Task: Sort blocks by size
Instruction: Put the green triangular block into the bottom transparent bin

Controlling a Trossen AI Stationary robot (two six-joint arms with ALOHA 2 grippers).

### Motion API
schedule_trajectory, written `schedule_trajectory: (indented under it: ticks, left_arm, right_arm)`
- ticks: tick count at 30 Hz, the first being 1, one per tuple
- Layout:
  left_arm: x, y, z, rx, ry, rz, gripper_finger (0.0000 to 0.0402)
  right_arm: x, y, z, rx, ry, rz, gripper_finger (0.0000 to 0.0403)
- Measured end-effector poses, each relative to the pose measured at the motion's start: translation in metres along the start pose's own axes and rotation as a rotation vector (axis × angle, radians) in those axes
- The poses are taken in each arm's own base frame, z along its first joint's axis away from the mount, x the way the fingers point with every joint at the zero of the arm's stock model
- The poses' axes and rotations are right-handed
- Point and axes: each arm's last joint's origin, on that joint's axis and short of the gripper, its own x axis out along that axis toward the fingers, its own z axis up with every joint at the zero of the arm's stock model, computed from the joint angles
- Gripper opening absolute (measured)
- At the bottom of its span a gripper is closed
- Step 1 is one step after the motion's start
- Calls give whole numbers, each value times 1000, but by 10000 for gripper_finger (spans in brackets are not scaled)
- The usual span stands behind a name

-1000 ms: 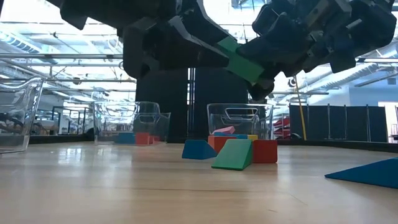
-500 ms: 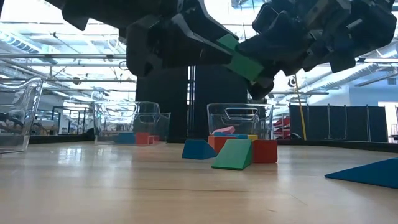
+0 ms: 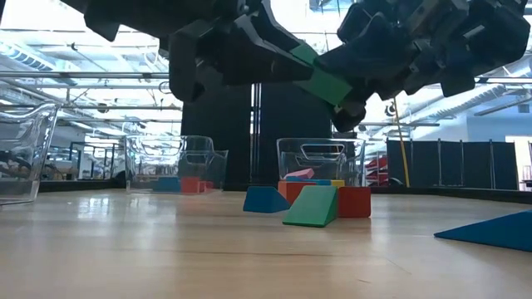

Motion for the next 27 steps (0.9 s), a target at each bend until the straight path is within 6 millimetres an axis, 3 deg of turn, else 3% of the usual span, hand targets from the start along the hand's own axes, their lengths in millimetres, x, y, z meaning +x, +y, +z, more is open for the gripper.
schedule_trajectory:
  ticks: [5, 9, 16, 21, 27]
  left_arm:
    - [0, 0, 0, 15, -2, -4, 121]
    - [0, 0, 0, 14, -1, -4, 116]
    - [-8, 2, 6, -87, 93, 123, 117]
    - [-32, 12, 17, -203, 186, 198, 117]
    - [-81, 27, 21, -499, 294, 149, 117]
  right_arm:
    - [0, 0, -1, 11, 6, 4, 123]
    - [0, 0, -1, 11, 7, 5, 126]
    - [0, -2, 0, 12, -7, -31, 180]
    - [-1, -6, -7, 40, 46, -134, 219]
    - [-6, -23, -20, 83, 168, -336, 221]
